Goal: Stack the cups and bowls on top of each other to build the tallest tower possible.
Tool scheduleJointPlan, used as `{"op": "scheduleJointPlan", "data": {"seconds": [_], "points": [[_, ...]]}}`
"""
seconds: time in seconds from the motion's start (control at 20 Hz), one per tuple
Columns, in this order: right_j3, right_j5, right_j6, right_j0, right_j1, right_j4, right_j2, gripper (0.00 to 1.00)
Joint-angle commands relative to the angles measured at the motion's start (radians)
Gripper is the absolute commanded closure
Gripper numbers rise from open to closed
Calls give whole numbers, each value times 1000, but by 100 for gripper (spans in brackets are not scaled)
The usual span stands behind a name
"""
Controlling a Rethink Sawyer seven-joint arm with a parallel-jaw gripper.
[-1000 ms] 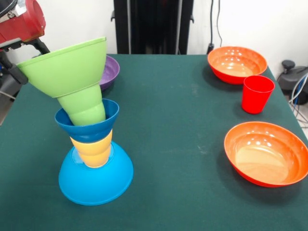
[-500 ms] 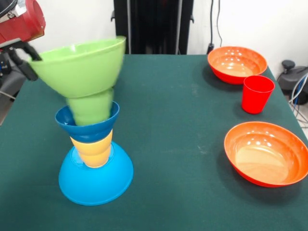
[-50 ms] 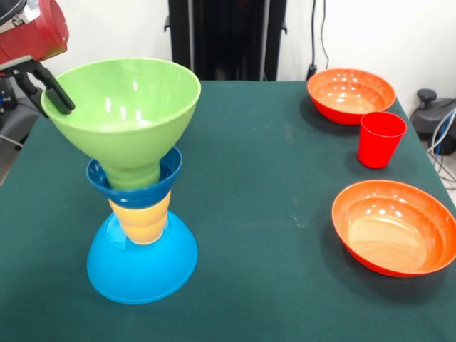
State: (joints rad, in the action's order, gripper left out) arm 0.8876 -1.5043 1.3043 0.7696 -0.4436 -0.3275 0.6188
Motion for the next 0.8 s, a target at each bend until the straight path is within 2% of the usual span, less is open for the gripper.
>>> {"op": "scheduleJointPlan", "data": {"seconds": [0.05,0.8], "points": [[13,41,-66,-44,52,-38,-13,100],[-3,42,-63,-48,55,-38,-10,100]]}}
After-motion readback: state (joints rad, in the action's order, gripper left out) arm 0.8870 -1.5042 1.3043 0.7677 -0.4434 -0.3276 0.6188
